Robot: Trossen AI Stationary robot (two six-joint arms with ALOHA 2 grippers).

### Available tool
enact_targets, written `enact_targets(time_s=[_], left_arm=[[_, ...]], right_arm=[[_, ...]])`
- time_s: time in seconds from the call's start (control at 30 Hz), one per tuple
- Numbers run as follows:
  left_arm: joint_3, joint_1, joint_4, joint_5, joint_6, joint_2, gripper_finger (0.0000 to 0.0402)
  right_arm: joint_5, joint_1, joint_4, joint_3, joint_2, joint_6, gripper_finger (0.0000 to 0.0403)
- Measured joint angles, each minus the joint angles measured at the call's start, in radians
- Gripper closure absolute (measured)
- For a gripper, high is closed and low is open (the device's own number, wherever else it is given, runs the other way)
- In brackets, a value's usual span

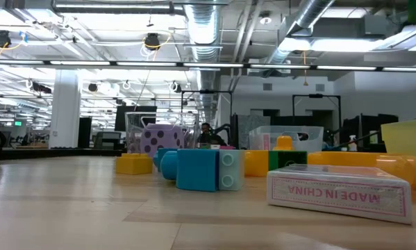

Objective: Pick & Place Toys
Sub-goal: Put the left green game piece into the bin

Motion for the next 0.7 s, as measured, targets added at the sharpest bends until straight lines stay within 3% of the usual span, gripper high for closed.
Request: enact_targets(time_s=[0.5,0.7], left_arm=[[0.0,0.003,0.0,-0.005,0.006,0.0,0.0182],[0.0,0.009,0.0,-0.008,0.007,0.0,0.0188]], right_arm=[[-0.099,0.219,-0.004,0.0,0.171,0.194,0.032],[-0.148,0.282,0.059,0.0,0.272,0.111,0.032]])
